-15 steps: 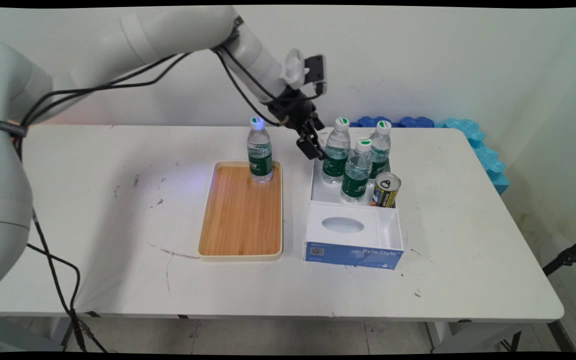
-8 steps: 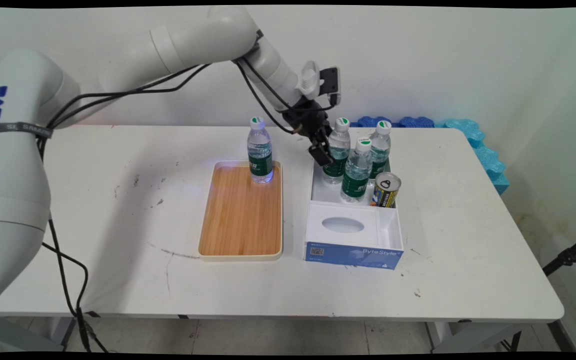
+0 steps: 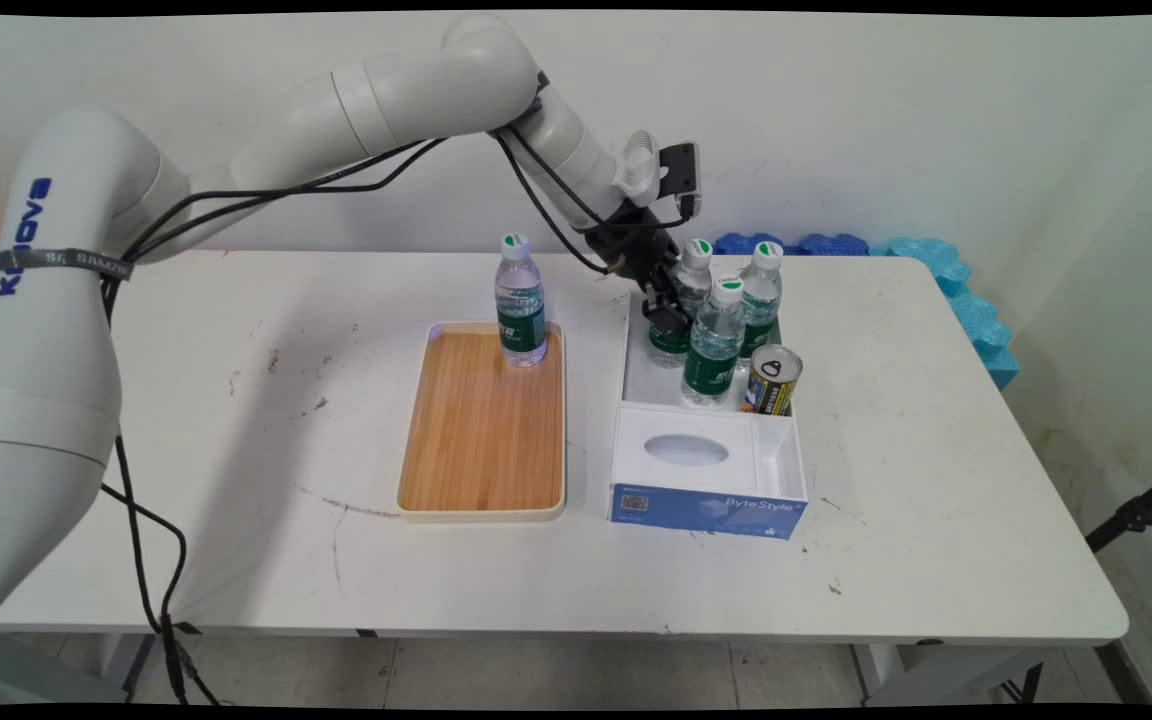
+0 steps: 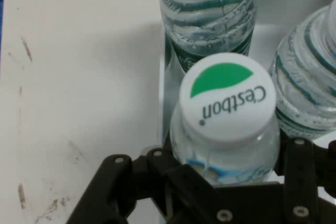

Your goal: Place the picked object on the tray

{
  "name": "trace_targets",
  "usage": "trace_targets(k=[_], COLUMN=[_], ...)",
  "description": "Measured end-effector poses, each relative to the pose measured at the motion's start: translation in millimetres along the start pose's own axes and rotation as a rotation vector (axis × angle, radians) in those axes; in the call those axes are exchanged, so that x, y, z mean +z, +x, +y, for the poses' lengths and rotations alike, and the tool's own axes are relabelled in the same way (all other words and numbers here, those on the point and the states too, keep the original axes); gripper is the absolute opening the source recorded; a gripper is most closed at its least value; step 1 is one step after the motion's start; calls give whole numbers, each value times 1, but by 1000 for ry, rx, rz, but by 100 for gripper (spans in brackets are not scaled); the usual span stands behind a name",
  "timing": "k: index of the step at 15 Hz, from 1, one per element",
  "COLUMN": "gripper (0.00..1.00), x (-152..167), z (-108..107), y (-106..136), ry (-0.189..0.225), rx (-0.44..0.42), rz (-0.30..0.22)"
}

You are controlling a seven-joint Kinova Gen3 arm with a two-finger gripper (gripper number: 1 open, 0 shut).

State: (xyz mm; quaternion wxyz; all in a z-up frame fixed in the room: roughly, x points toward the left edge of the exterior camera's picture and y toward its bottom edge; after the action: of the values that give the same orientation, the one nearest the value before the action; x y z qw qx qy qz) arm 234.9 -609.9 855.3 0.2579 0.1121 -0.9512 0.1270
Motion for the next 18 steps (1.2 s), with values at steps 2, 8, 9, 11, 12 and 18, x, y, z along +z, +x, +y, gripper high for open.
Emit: trace_targets(k=[2, 8, 9, 11, 12, 18], gripper=[0, 0, 0, 0, 0, 0], x=[0, -20, -28, -43, -49, -103], z=[1, 6, 7, 8, 9, 17], y=[1, 5, 7, 12, 12, 5], ry=[-1, 3, 6, 13, 16, 42], rx=[1, -15, -24, -39, -44, -114], rz=[2, 15, 22, 35, 38, 46])
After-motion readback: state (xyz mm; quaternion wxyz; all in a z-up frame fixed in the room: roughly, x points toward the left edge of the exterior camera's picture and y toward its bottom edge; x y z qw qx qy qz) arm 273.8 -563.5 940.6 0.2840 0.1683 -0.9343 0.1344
